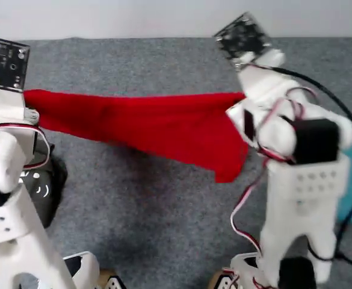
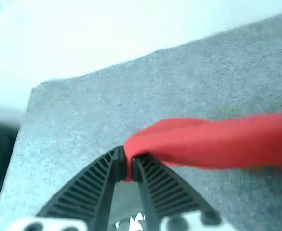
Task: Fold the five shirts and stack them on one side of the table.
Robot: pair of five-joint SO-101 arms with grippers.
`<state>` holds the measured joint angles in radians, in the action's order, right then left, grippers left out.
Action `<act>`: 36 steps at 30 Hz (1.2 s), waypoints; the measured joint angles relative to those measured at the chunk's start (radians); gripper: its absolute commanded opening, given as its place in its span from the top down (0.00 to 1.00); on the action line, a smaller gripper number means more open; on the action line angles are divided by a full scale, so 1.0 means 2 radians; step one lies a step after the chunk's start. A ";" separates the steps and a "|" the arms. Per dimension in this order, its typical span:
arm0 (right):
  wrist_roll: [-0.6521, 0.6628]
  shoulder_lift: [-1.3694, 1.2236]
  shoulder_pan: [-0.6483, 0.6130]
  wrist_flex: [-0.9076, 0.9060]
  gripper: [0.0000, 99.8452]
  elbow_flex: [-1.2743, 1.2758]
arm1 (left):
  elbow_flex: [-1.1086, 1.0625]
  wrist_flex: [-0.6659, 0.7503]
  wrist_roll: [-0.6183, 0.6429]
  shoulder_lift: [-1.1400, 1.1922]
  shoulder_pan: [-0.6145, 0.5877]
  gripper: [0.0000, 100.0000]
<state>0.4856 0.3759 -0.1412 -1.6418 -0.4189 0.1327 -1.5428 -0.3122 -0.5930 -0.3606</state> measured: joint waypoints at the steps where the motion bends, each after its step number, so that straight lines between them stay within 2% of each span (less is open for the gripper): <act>1: 0.002 0.009 0.005 0.007 0.99 0.000 | 0.015 -0.007 0.000 0.000 0.000 1.00; 13: 0.051 0.124 0.043 0.124 0.99 -0.002 | 0.169 -0.009 0.000 -0.004 0.000 1.00; 23: 0.116 0.226 0.077 0.129 0.99 -0.002 | 0.317 -0.034 -0.002 -0.012 0.002 1.00; 28: 0.131 0.267 0.080 0.129 0.99 -0.003 | 0.390 -0.047 -0.032 -0.014 0.002 1.00; 36: 0.170 0.275 0.081 0.129 0.99 0.005 | 0.404 -0.091 -0.072 -0.015 0.002 1.00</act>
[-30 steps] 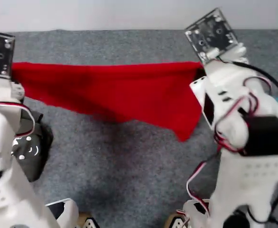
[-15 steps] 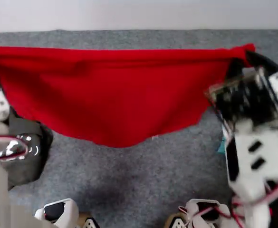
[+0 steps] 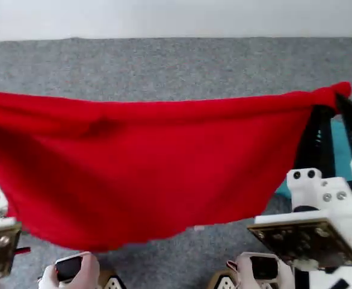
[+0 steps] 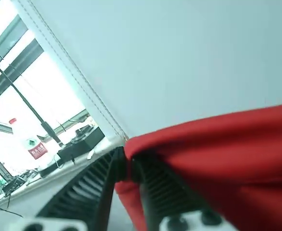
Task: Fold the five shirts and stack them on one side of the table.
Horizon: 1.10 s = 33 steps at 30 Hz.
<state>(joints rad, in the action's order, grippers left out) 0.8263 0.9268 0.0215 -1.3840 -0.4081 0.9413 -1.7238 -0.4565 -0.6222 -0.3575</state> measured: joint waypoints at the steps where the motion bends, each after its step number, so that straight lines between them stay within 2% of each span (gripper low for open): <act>1: 0.005 0.000 0.000 0.000 0.99 0.010 | -0.016 -0.002 -0.003 0.000 0.000 1.00; 6: 0.031 -0.031 -0.011 0.000 0.99 0.115 | -0.161 0.004 -0.024 0.000 0.001 1.00; 9: 0.039 -0.068 -0.027 0.001 0.99 0.206 | -0.301 0.047 -0.033 0.005 0.002 1.00; 12: 0.039 -0.107 -0.036 0.040 0.99 0.302 | -0.455 0.129 -0.050 0.008 0.017 1.00; 16: 0.039 -0.147 -0.038 0.147 0.99 0.396 | -0.639 0.280 -0.074 0.009 0.046 1.00; 20: 0.039 -0.187 -0.040 0.261 0.99 0.434 | -0.751 0.418 -0.077 0.017 0.070 1.00; 26: 0.039 -0.244 -0.040 0.393 0.99 0.437 | -0.734 0.486 -0.077 0.117 0.079 1.00; 33: 0.038 -0.312 -0.040 0.539 0.99 0.437 | -0.552 0.493 -0.071 0.294 0.080 1.00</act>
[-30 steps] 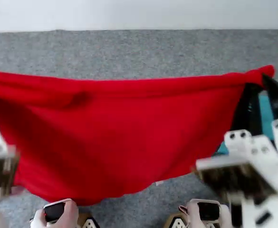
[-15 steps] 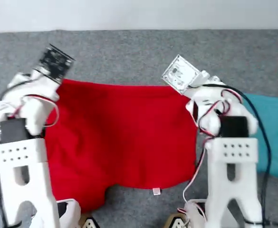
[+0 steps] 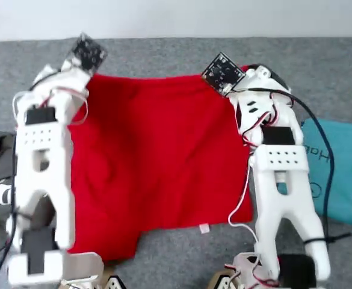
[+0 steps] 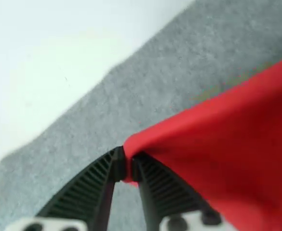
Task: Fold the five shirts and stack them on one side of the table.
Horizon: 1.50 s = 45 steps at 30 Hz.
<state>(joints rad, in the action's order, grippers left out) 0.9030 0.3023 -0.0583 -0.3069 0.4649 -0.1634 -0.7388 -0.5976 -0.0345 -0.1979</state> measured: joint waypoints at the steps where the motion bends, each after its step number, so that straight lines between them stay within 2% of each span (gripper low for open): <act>1: 0.000 -0.011 0.000 0.022 0.99 0.000 | 0.030 0.000 0.002 0.024 0.000 1.00; 4: 0.000 -0.046 0.000 0.061 0.99 -0.003 | 0.120 0.000 0.002 0.089 0.006 1.00; 9: 0.000 -0.124 0.000 0.074 0.99 -0.066 | 0.231 0.000 0.002 0.179 0.013 1.00; 12: 0.000 -0.173 0.000 0.074 0.99 -0.117 | 0.282 -0.025 0.002 0.211 0.013 1.00; 16: 0.000 -0.199 0.000 0.072 0.99 -0.140 | 0.334 -0.103 0.002 0.227 0.013 1.00; 19: 0.000 -0.199 -0.005 0.038 0.99 -0.141 | 0.363 -0.173 0.002 0.227 0.013 0.99; 27: -0.002 -0.180 -0.008 -0.157 0.99 -0.141 | 0.409 -0.443 -0.057 0.227 0.036 0.99; 29: -0.002 -0.159 -0.012 -0.206 0.99 -0.141 | 0.419 -0.483 -0.057 0.227 0.035 0.99; 31: -0.002 -0.136 -0.012 -0.255 0.99 -0.141 | 0.420 -0.493 -0.057 0.226 0.031 0.99; 37: -0.002 -0.079 -0.012 -0.390 0.99 -0.141 | 0.318 -0.493 -0.063 0.143 0.028 0.98; 45: 0.000 -0.041 -0.012 -0.519 0.99 -0.141 | 0.028 -0.494 -0.099 -0.077 0.028 0.98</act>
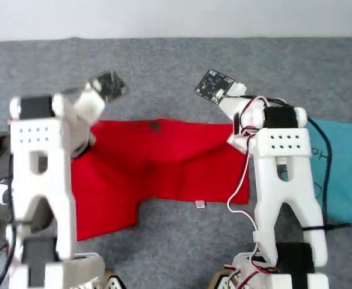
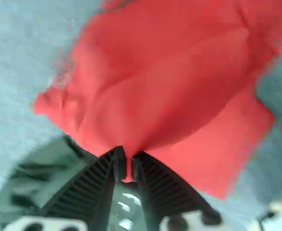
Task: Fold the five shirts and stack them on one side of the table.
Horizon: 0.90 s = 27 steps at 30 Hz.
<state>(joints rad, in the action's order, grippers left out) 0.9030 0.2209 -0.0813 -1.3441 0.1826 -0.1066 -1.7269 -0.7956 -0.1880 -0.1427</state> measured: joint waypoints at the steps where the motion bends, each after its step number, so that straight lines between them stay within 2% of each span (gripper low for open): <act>1: 0.005 0.002 0.001 -0.013 0.99 0.000 | -0.035 0.000 -0.002 -0.025 0.000 0.98; 5: 0.015 0.002 0.001 -0.064 0.99 0.000 | -0.152 0.000 -0.003 -0.100 -0.002 0.98; 9: 0.017 0.002 0.001 -0.073 0.99 0.007 | -0.219 0.000 -0.002 -0.130 -0.003 0.98; 18: 0.016 0.002 0.001 -0.015 0.99 0.101 | -0.242 0.007 -0.012 -0.136 -0.042 0.98; 27: 0.016 0.002 0.000 0.008 0.99 0.115 | -0.305 0.009 -0.018 -0.136 -0.052 0.98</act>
<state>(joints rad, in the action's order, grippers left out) 0.9352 0.2240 -0.0813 -1.3288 0.4127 -0.7173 -1.7085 -0.8324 -0.4595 -0.2470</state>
